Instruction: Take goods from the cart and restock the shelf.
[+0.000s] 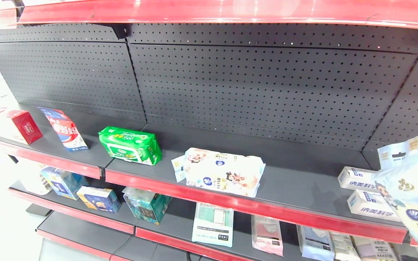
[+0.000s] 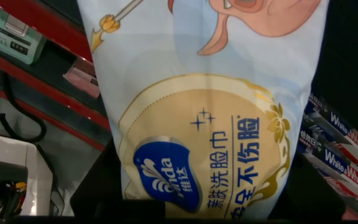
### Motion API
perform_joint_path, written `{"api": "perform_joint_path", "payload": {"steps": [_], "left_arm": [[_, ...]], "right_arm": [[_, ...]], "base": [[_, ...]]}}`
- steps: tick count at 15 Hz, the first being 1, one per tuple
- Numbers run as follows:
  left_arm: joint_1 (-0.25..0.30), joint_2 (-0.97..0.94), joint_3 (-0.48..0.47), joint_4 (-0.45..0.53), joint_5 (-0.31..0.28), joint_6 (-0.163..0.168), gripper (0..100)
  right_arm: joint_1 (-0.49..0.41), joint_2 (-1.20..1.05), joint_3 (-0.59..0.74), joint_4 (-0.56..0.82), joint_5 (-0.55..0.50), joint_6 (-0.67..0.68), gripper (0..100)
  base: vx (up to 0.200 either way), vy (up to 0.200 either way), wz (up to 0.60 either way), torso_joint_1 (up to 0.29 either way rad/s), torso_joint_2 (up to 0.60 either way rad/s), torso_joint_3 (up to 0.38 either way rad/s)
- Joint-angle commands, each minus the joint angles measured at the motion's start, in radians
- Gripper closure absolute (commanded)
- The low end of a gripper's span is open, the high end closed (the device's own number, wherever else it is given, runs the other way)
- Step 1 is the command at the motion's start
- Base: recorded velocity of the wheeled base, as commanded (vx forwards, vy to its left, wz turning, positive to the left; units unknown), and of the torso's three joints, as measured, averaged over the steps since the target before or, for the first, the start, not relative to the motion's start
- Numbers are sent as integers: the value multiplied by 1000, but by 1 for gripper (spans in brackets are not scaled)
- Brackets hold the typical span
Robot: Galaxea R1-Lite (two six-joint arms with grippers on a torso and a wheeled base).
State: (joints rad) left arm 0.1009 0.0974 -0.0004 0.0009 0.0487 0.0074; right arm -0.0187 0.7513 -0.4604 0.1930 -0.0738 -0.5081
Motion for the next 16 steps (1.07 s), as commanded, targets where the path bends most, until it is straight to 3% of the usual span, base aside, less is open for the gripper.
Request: {"api": "perform_joint_path", "payload": {"steps": [1,6,10,12,16], "left_arm": [[0,2,0,-1,0,0,0],[0,2,0,-1,2,-1,0],[0,2,0,-1,2,-3,0],[0,2,0,-1,2,-4,0],[0,2,0,-1,2,-4,0]], "right_arm": [[0,3,-9,0,2,-1,100],[17,65,-72,-1,8,-18,100],[163,323,-112,-195,20,-29,100],[184,442,-132,-288,97,-30,100],[187,608,-211,-303,172,-56,100]], "base": [[0,0,0,0,0,0],[0,0,0,0,0,0],[0,0,0,0,0,0],[0,0,0,0,0,0],[0,0,0,0,0,0]]}}
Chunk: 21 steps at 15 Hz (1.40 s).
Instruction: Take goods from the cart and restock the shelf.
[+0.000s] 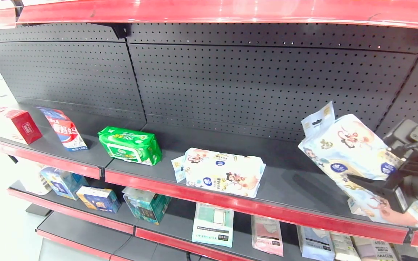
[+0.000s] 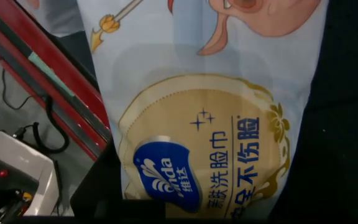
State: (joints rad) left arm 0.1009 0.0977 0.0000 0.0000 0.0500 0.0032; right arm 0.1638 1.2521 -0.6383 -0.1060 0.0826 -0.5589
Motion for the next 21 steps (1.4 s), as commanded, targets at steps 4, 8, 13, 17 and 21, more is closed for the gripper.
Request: {"api": "perform_joint_path", "payload": {"steps": [4,8,13,17,21], "left_arm": [[0,2,0,0,1,0,0],[0,2,0,0,1,0,0],[0,2,0,0,1,0,0],[0,2,0,0,1,0,0],[0,2,0,0,1,0,0]], "right_arm": [[3,216,-96,-74,57,-6,100],[-1,325,-175,-83,92,-4,100],[-1,418,-212,-169,95,10,100],[-6,477,-241,-192,118,11,100],[-12,555,-340,-192,135,-15,100]], "base": [[0,0,0,0,0,0],[0,0,0,0,0,0],[0,0,0,0,0,0],[0,0,0,0,0,0],[0,0,0,0,0,0]]}}
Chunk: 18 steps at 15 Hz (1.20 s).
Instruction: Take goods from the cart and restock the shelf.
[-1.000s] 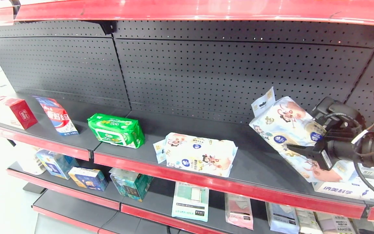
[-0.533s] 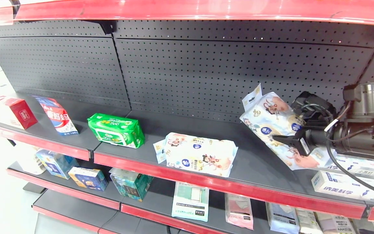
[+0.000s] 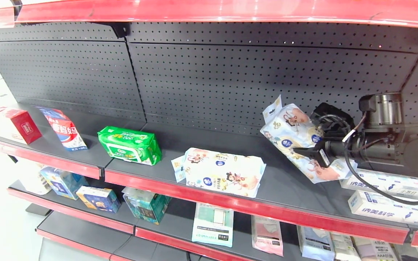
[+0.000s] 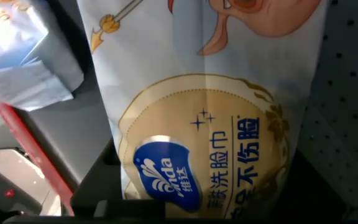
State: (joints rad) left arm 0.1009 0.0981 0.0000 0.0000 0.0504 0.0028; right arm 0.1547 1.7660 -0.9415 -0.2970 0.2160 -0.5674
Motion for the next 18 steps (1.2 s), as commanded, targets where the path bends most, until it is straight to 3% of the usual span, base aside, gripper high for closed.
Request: {"api": "perform_joint_path", "payload": {"steps": [1,7,18], "left_arm": [[0,2,0,0,0,0,0],[0,2,0,0,0,0,0],[0,2,0,0,0,0,0]], "right_arm": [[-3,58,-69,-1,23,-15,100],[5,147,-132,1,68,-121,100],[59,299,-293,18,125,-187,100]], "base": [[0,0,0,0,0,0],[0,0,0,0,0,0],[0,0,0,0,0,0]]}}
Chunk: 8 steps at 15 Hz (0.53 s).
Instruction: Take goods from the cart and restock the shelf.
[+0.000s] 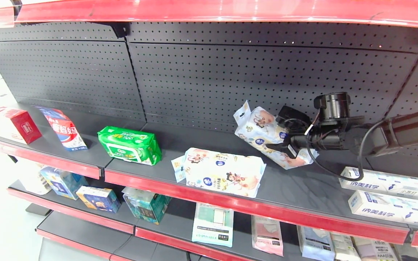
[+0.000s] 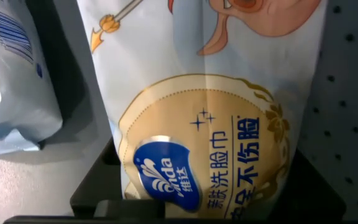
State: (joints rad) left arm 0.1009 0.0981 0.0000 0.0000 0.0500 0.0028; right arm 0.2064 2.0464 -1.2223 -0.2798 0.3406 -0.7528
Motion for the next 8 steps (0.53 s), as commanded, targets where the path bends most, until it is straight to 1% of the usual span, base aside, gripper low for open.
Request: {"api": "perform_joint_path", "payload": {"steps": [1,3,4,8], "left_arm": [[0,2,0,0,1,0,0],[0,2,0,0,1,0,0],[0,2,0,0,1,0,0],[0,2,0,0,1,0,0]], "right_arm": [[10,23,-25,19,0,-11,100],[15,31,-82,111,-3,-36,100],[24,37,-100,128,-5,-42,100],[59,75,-152,131,-12,-42,100]], "base": [[0,0,0,0,0,0],[0,0,0,0,0,0],[0,0,0,0,0,0],[0,0,0,0,0,0]]}}
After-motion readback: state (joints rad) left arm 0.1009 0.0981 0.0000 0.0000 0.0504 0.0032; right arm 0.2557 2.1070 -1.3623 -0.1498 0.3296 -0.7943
